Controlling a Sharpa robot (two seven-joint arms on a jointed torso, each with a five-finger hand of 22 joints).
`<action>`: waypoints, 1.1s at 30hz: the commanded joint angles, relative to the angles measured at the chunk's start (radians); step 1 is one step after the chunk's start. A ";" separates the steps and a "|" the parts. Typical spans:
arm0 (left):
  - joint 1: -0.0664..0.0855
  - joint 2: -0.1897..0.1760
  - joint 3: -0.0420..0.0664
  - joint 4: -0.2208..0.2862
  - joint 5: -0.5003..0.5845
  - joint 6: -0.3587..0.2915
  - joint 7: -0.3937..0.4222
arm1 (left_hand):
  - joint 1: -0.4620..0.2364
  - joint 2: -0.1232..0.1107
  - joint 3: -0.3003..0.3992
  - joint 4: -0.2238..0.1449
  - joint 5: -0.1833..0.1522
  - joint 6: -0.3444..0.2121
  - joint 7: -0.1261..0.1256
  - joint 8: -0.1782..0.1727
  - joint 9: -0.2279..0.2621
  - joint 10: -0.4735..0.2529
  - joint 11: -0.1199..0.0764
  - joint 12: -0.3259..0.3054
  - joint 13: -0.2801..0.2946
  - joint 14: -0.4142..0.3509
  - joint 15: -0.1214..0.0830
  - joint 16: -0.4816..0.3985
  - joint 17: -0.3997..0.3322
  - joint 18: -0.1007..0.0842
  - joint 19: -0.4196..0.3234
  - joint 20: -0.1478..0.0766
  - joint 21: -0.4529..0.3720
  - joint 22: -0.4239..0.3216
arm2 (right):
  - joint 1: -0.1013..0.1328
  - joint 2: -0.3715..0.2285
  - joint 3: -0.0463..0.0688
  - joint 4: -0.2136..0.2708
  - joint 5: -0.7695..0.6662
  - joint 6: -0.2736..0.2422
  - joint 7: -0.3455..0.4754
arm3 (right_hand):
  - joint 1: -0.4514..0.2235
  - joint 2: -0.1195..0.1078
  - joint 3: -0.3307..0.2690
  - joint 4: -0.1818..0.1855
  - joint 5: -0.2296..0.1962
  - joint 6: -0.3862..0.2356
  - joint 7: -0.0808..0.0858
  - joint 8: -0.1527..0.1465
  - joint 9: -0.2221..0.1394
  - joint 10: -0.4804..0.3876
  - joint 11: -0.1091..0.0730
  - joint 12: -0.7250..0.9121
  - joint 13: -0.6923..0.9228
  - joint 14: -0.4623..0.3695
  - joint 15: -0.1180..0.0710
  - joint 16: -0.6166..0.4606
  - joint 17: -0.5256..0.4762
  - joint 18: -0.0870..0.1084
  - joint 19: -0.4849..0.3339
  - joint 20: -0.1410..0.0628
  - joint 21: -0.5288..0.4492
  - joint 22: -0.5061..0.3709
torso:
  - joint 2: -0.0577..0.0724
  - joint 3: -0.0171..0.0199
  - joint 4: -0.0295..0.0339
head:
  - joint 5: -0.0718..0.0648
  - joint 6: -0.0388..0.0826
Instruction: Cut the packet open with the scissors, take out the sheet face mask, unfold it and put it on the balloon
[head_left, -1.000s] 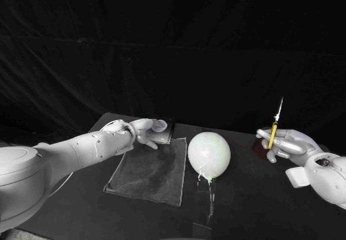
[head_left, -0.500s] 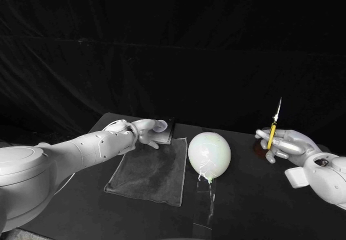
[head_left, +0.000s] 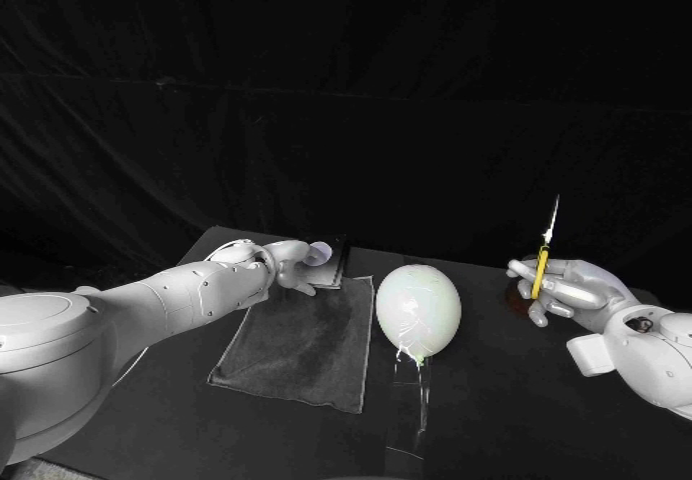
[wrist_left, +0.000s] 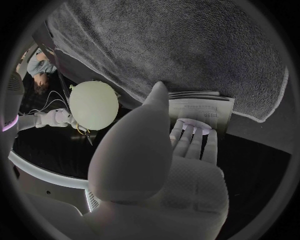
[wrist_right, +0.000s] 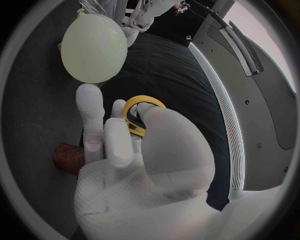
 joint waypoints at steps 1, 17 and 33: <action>-0.002 0.002 -0.001 0.002 -0.018 0.044 -0.013 | 0.003 0.009 0.008 0.000 -0.007 0.009 0.050 0.005 0.004 0.011 -0.001 0.007 0.002 0.012 -0.001 0.004 0.002 0.013 0.006 0.000 0.005 0.000 | 0.000 0.001 0.001 0.002 -0.011 0.021 0.007 | 0.010 0.003 -0.002 -0.006 0.002 0.005 0.001 -0.004 0.000 0.448 -0.160 0.667 0.372 -0.001 0.004 -0.002 0.001 0.020 -0.002 0.006 0.006 0.001 | 0.000 -0.0006 0.0005 | -0.001 0.001; -0.002 -0.020 -0.001 0.043 -0.022 0.025 0.005 | 0.030 0.034 0.038 -0.012 -0.007 0.088 0.039 0.038 0.034 0.076 -0.011 0.011 0.006 0.037 -0.008 0.007 0.006 0.014 0.014 -0.001 0.005 -0.002 | 0.000 0.001 0.001 0.003 -0.017 0.025 0.006 | 0.012 0.005 -0.001 -0.007 0.003 0.007 0.001 -0.006 0.000 0.448 -0.160 0.668 0.372 -0.001 0.004 -0.002 0.001 0.020 -0.002 0.006 0.006 0.001 | 0.000 -0.0004 0.0006 | -0.001 -0.001; -0.002 -0.043 0.000 0.081 0.009 0.020 0.018 | 0.030 0.048 0.048 -0.016 -0.008 0.116 0.038 0.050 0.043 0.099 -0.011 0.011 0.007 0.046 -0.007 0.008 0.007 0.015 0.016 -0.002 0.005 -0.003 | -0.001 0.001 0.001 0.002 -0.025 0.028 0.004 | 0.012 0.005 -0.001 -0.007 0.003 0.007 0.001 -0.006 0.000 0.448 -0.160 0.668 0.372 -0.001 0.004 -0.002 0.001 0.020 -0.002 0.006 0.006 0.001 | 0.001 -0.0009 0.0001 | -0.003 0.003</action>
